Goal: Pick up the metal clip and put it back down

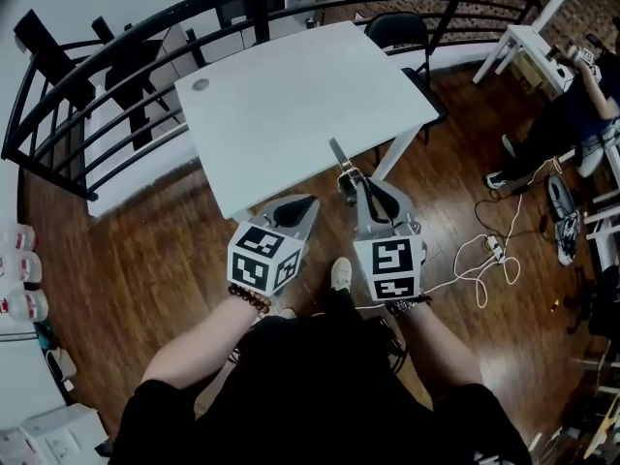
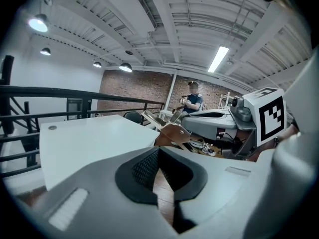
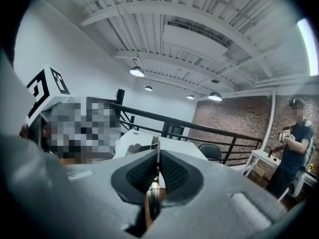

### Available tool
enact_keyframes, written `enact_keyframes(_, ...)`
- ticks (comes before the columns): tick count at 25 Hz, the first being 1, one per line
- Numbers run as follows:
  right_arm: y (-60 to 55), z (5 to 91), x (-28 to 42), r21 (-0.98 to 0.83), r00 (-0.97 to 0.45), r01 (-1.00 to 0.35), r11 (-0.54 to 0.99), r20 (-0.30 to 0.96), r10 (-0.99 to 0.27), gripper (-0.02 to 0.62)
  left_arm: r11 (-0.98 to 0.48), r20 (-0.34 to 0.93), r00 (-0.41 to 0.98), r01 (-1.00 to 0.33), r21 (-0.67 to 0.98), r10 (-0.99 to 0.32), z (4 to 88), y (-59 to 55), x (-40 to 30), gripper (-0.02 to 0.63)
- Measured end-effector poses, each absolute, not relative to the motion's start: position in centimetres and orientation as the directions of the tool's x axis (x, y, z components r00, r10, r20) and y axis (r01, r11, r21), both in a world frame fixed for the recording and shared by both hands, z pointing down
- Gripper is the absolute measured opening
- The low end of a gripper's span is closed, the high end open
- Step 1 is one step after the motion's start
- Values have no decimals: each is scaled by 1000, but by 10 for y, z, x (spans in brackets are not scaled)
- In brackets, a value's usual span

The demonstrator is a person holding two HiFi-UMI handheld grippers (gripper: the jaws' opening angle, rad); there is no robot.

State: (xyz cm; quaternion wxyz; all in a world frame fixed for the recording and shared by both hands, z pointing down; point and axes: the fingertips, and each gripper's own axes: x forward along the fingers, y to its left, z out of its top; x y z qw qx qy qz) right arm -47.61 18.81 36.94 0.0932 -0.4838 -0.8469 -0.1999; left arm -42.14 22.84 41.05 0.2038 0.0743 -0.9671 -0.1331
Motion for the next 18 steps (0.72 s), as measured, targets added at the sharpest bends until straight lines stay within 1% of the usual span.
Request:
enact_keyframes(10,209,387,-590,221,-404,913,342,378,833,-3,958,426,-901,47,284,-82,421,245,-525,15)
enact_keyframes(18,224,389,-657,234,-345,933,272,380,858,-3,961,436,-900,107,256,-16,413,257,-588,15)
